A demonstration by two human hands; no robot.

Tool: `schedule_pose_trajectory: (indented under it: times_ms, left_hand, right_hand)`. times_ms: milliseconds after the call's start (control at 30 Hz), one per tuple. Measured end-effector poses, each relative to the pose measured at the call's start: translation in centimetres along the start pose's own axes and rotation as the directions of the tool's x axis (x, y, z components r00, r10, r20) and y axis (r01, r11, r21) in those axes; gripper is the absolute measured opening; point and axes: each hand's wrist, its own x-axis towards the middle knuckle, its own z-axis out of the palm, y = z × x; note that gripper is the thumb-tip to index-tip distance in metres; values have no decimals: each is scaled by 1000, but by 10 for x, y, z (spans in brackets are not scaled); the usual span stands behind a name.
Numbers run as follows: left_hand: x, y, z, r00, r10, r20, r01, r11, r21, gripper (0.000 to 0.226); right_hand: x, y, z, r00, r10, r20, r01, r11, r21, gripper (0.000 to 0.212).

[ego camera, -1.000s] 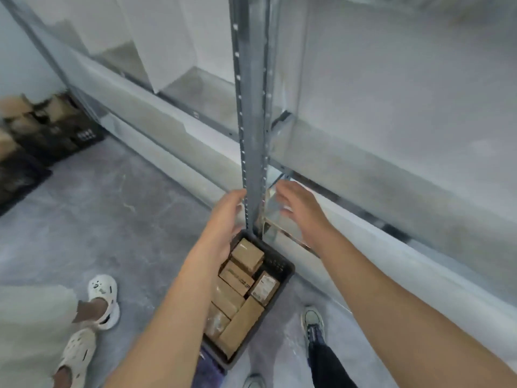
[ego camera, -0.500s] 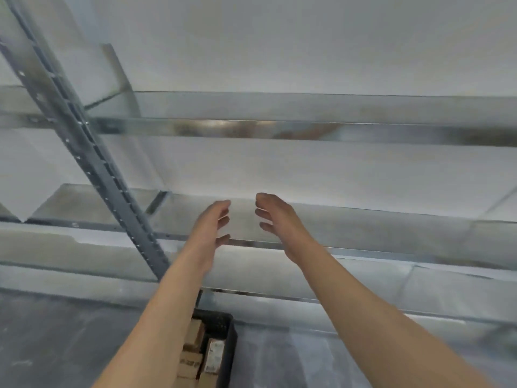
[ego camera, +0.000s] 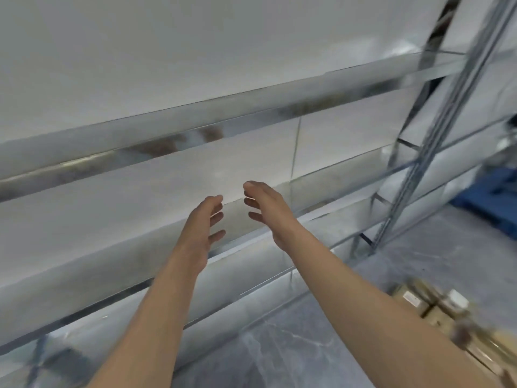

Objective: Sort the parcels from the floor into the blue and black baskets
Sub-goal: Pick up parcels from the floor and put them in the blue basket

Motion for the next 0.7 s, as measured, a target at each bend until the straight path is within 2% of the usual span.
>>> schedule_pose_trajectory:
  times_ms: [167, 300, 433, 567, 667, 700]
  left_hand:
    - [12, -4, 93, 976, -24, 216, 5, 996, 89, 18]
    - [18, -11, 152, 923, -67, 380, 8, 988, 155, 14]
    - [17, -20, 203, 848, -111, 519, -2, 977, 212, 12]
    - [12, -30, 237, 760, -161, 629, -2, 968, 250, 25]
    - [7, -37, 257, 691, -201, 695, -9, 958, 286, 14]
    - [5, -41, 262, 667, -208, 716, -15, 956, 292, 18]
  right_hand:
    - [-13, 2, -86, 980, 3, -201, 1, 1000, 24, 50]
    - [-36, 9, -142, 926, 19, -378, 3, 998, 58, 51]
    - [-61, 14, -180, 840, 43, -542, 2, 997, 83, 27]
    - [-88, 20, -200, 747, 67, -662, 2, 995, 103, 34]
    - [-107, 24, -207, 676, 99, -730, -11, 992, 124, 29]
    - [-114, 25, -209, 655, 111, -748, -16, 991, 133, 23]
